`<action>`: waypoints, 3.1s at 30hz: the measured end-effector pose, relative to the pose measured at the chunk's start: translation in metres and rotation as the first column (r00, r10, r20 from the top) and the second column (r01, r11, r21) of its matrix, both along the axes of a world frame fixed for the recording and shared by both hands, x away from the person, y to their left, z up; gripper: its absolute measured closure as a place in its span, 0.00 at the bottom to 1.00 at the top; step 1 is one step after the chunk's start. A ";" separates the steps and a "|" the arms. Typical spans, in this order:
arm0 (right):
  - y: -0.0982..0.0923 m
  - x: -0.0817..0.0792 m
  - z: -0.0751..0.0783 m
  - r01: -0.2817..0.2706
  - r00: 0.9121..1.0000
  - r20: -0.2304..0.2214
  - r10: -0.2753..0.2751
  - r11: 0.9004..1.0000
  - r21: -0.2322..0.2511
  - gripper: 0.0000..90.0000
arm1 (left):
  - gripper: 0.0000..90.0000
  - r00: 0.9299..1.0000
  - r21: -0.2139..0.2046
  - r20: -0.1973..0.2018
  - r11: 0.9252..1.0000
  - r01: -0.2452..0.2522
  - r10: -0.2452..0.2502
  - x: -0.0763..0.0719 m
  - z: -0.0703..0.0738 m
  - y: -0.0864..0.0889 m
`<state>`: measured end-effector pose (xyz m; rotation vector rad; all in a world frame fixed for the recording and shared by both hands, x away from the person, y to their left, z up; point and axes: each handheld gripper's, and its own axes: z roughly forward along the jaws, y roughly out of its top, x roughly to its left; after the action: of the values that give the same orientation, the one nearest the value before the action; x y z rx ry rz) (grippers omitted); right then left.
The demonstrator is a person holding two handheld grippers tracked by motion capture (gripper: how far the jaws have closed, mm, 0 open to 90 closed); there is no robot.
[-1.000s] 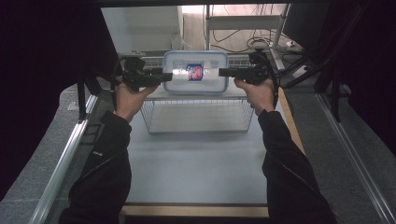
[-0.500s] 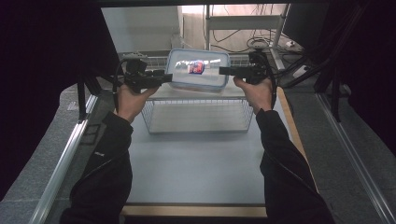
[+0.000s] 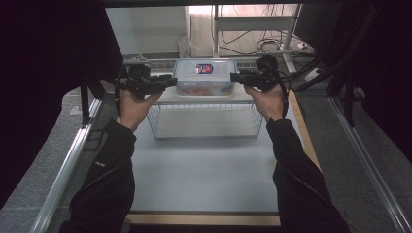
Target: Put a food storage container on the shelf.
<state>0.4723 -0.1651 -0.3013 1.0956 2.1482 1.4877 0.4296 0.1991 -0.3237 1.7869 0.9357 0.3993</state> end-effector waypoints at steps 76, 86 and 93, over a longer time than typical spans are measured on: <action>0.000 -0.104 -0.087 -0.133 0.985 0.090 0.150 0.976 -0.170 0.18 | 0.11 0.985 0.179 0.070 0.973 0.144 -0.159 -0.102 -0.096 -0.040; 0.000 -0.118 -0.099 -0.159 0.983 0.062 0.172 0.971 -0.179 0.16 | 0.09 0.982 0.173 0.018 0.967 0.184 -0.190 -0.115 -0.117 -0.031; -0.004 -0.131 -0.110 -0.174 0.980 0.061 0.189 0.965 -0.194 0.11 | 0.04 0.977 0.240 0.033 0.951 0.195 -0.209 -0.129 -0.130 -0.037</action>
<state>0.3413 -0.1694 -0.4113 0.7810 2.3299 1.3427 0.3001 0.1625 -0.4542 2.0545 0.6776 0.4424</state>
